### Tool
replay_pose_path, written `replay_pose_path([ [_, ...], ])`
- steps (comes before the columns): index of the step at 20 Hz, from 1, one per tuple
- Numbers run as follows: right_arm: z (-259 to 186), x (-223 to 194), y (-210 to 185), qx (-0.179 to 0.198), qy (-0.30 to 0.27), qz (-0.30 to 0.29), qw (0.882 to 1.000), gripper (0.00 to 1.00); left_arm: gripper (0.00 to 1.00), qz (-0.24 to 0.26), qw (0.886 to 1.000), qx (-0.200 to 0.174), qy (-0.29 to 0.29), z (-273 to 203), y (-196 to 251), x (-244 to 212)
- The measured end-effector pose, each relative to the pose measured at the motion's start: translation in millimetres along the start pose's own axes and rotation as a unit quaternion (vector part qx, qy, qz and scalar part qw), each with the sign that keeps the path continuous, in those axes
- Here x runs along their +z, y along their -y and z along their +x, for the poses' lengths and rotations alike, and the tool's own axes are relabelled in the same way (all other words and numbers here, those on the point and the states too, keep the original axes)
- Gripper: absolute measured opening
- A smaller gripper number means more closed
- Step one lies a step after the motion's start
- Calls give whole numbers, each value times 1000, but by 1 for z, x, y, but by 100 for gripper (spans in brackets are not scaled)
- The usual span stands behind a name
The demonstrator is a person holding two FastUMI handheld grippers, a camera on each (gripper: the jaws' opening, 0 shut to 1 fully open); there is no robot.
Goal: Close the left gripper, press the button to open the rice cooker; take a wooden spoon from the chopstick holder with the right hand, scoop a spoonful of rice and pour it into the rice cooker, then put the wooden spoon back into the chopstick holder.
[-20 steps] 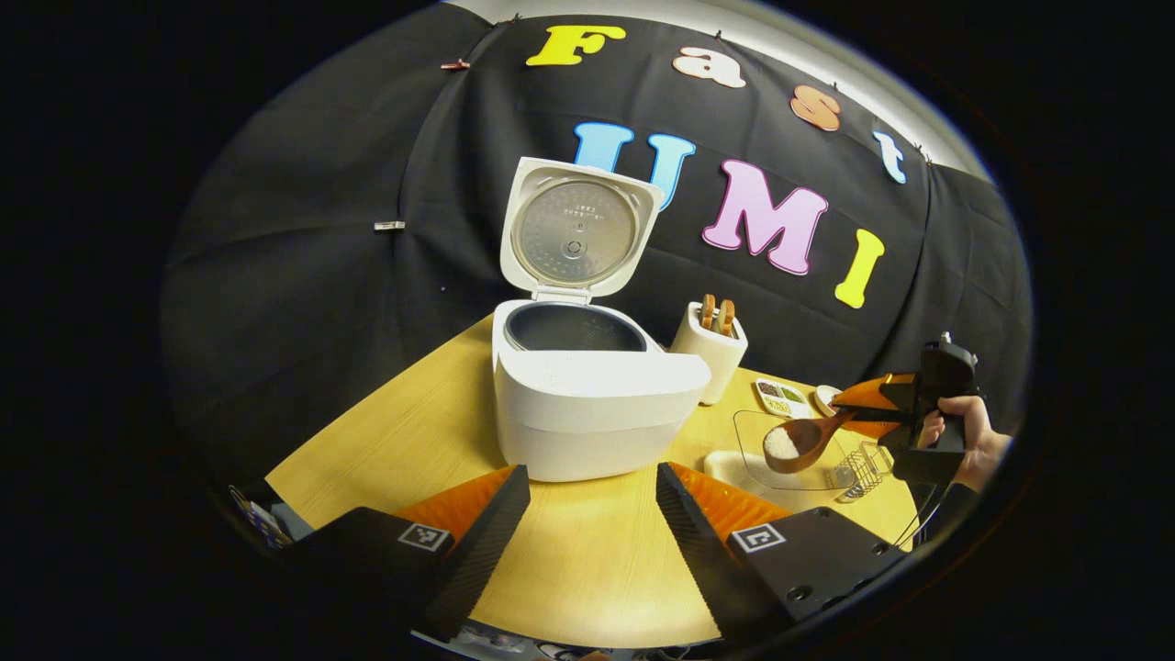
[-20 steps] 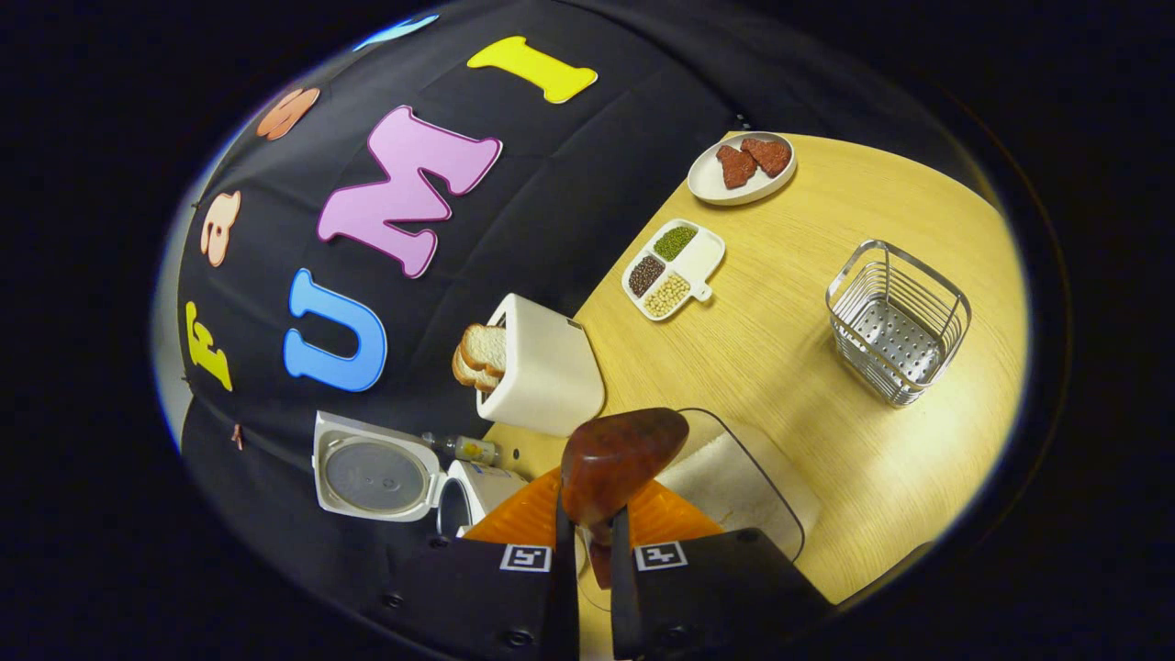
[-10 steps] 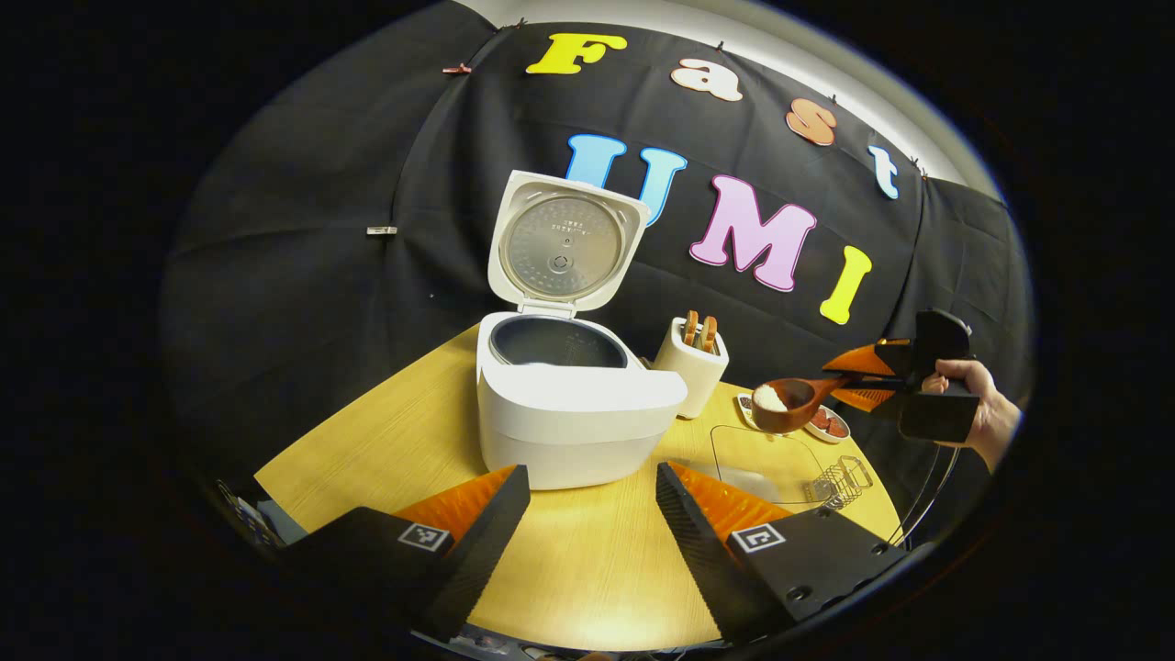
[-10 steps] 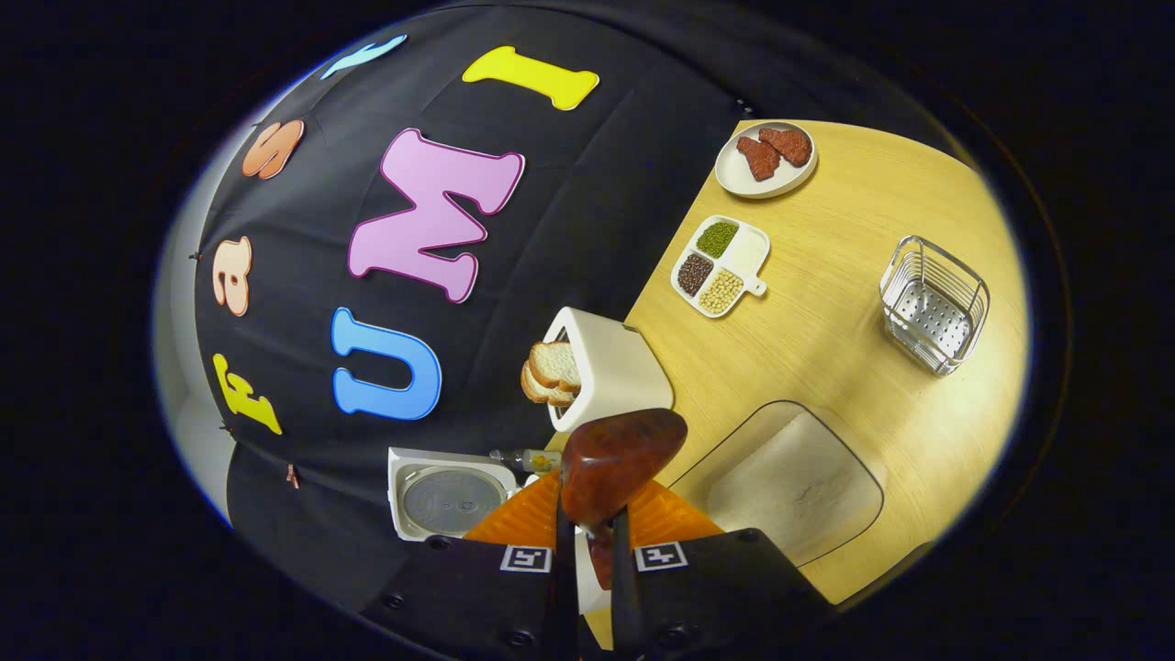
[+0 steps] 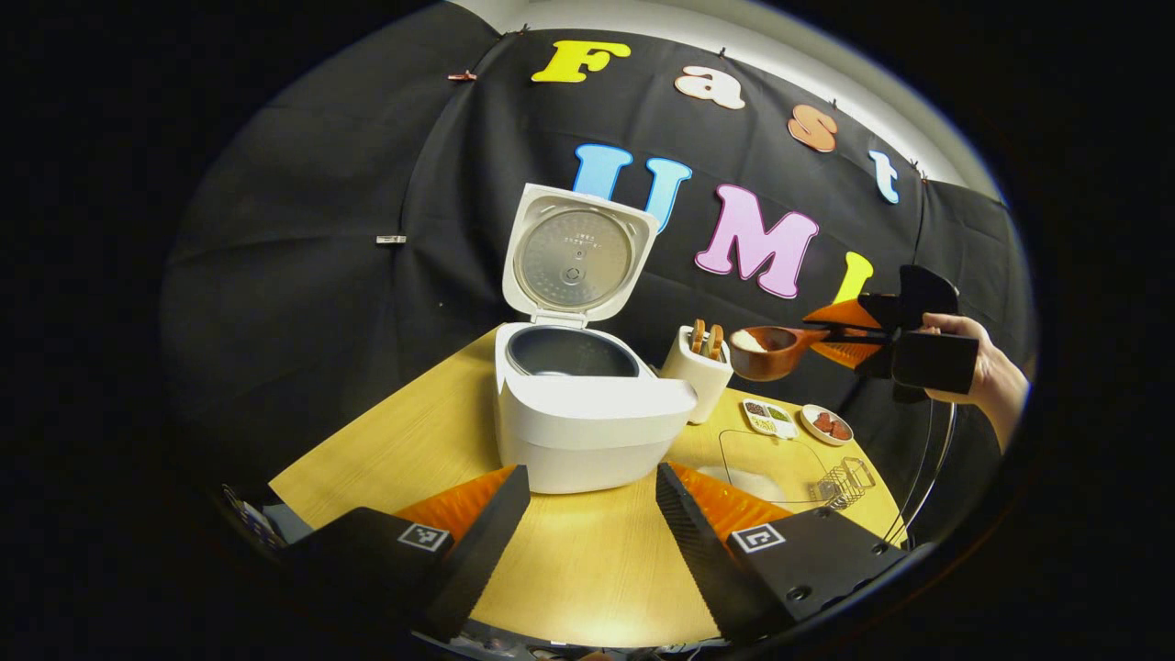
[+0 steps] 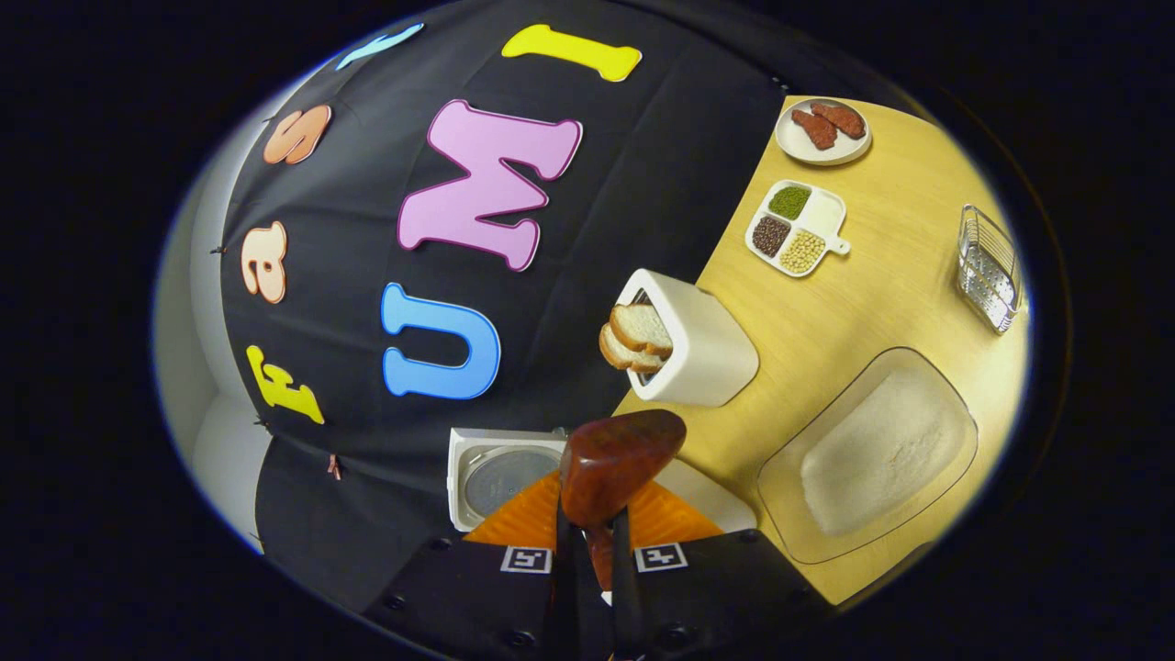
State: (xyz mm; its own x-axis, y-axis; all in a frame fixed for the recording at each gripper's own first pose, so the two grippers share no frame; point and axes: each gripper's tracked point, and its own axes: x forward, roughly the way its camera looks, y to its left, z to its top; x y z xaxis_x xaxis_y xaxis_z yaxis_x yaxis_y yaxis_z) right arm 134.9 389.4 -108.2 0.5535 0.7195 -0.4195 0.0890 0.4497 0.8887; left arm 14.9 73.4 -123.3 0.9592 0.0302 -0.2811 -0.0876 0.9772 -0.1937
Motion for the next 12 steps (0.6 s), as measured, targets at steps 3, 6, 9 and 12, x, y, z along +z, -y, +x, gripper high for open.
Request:
replay_pose_path([
  [3,20,-15,-17,6,-12,-17,1000,18,96,-2,1000,3,-1,-2,-8,-1],
  [6,42,-30,-33,12,-24,-24,999,18,96,-12,1000,8,-5,-1,-15,-3],
  [9,67,-44,-47,16,-37,-33,999,18,96,-30,999,8,-12,-3,-22,-7],
  [12,97,-55,-59,18,-38,-54,998,18,96,-31,999,15,-17,-1,-32,-9],
])
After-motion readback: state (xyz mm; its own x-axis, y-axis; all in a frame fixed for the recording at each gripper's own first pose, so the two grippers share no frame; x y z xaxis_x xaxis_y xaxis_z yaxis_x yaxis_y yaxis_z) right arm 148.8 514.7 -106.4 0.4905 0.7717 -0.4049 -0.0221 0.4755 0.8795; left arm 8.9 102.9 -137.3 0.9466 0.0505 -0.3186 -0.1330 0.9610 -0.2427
